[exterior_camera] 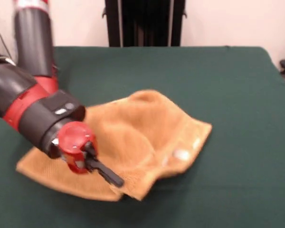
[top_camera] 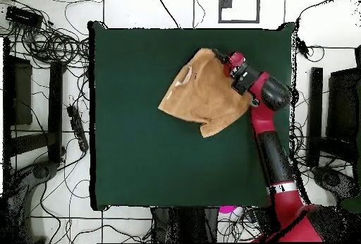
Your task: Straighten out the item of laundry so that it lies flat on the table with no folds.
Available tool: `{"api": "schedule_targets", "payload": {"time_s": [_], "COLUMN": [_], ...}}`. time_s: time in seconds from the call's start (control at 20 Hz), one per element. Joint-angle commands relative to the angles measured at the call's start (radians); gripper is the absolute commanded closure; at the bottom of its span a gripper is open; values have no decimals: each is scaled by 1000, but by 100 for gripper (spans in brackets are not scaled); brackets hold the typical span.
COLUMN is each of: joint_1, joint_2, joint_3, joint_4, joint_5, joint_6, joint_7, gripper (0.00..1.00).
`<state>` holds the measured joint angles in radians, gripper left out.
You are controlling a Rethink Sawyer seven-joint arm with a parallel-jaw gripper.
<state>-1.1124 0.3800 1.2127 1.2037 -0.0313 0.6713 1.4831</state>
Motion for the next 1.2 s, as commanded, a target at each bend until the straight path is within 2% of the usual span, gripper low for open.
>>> {"api": "schedule_targets", "payload": {"time_s": [0.05, 0.15, 0.25, 0.4, 0.5, 0.55, 0.75, 0.8, 0.95, 1.2], "joint_1": [138, 120, 103, 154, 234, 266, 372, 399, 437, 473], "joint_2": [586, 602, 603, 391, 221, 175, 20, -19, -62, -136], "joint_3": [364, 370, 354, 162, 6, -43, -201, -240, -301, -386], "joint_4": [95, 98, 104, 65, 17, -4, -18, -21, -22, 21], "joint_5": [-106, -179, -239, -296, -315, -325, -301, -294, -245, -171], "joint_6": [-78, -117, -184, -274, -341, -397, -497, -521, -552, -703], "joint_7": [-792, -899, -894, -576, -312, -219, -36, 10, 43, 145], "gripper": [100, 100, 100, 100, 100, 100, 100, 0, 0, 0]}}
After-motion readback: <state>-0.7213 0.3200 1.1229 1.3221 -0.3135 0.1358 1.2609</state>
